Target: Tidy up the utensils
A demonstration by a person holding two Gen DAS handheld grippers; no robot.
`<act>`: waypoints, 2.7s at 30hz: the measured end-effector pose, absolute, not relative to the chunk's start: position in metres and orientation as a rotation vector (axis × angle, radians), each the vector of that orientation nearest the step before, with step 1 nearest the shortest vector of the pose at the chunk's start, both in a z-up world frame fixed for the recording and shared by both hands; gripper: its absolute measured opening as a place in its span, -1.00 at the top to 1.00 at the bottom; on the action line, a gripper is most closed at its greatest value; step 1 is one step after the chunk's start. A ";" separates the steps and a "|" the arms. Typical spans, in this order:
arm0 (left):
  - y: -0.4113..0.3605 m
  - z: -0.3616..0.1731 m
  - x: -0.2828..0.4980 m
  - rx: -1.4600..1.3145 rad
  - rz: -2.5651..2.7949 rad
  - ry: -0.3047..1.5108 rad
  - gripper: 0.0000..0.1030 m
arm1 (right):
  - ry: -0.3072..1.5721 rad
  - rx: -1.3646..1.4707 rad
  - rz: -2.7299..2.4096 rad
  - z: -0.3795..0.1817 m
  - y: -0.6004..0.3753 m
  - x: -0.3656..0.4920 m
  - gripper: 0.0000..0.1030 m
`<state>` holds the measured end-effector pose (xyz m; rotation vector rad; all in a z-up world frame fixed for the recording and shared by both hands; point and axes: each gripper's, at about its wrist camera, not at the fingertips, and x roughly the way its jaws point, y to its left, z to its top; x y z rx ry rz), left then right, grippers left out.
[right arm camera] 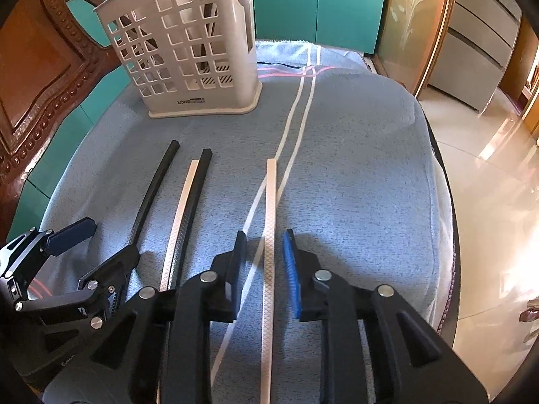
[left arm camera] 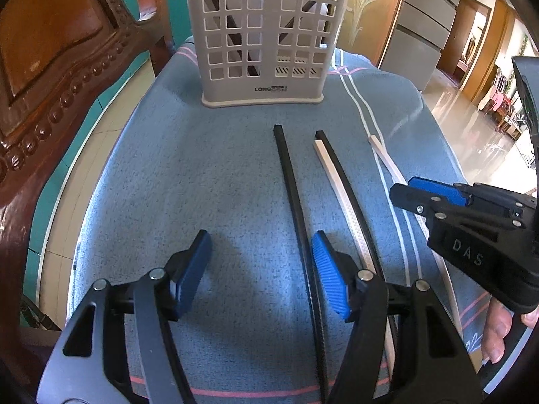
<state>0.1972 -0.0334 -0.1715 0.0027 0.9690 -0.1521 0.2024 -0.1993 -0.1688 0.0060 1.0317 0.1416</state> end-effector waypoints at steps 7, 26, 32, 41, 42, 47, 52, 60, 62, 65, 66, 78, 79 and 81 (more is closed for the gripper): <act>-0.035 -0.174 0.197 0.004 -0.155 0.963 -0.25 | 1.009 -0.034 0.125 -0.170 -0.193 0.200 0.59; -0.036 -0.176 0.196 0.006 -0.158 0.957 -0.30 | 1.006 -0.015 0.123 -0.170 -0.196 0.199 0.86; -0.027 -0.174 0.199 -0.060 -0.182 0.960 -0.30 | 1.005 -0.017 0.124 -0.170 -0.196 0.198 0.85; -0.015 -0.173 0.223 -0.147 -0.186 0.968 -0.30 | 1.013 -0.028 0.091 -0.170 -0.197 0.208 0.78; -0.015 -0.173 0.227 -0.144 -0.183 0.970 -0.29 | 1.014 -0.026 0.094 -0.170 -0.197 0.209 0.74; -0.023 -0.173 0.247 -0.071 -0.152 0.991 -0.29 | 1.008 -0.003 0.117 -0.166 -0.196 0.214 0.53; -0.033 -0.173 0.263 -0.016 -0.120 1.015 -0.28 | 1.019 -0.040 0.072 -0.170 -0.196 0.224 0.53; -0.057 -0.168 0.268 0.046 -0.128 1.036 0.49 | 1.013 -0.024 0.106 -0.172 -0.198 0.227 0.86; -0.060 -0.167 0.267 0.044 -0.153 1.037 0.78 | 1.012 -0.016 0.123 -0.171 -0.198 0.226 0.87; -0.061 -0.167 0.265 0.006 -0.172 1.038 0.86 | 0.989 0.004 0.146 -0.165 -0.199 0.223 0.87; -0.060 -0.164 0.263 -0.003 -0.175 1.031 0.86 | 0.969 0.004 0.147 -0.159 -0.200 0.220 0.87; -0.035 -0.070 0.213 -0.042 -0.206 0.810 0.87 | 0.736 0.051 0.246 -0.055 -0.219 0.175 0.87; -0.033 -0.057 0.206 -0.037 -0.209 0.780 0.87 | 0.708 0.058 0.265 -0.042 -0.221 0.169 0.87; -0.030 -0.034 0.195 -0.038 -0.218 0.730 0.87 | 0.654 0.070 0.297 -0.018 -0.224 0.161 0.87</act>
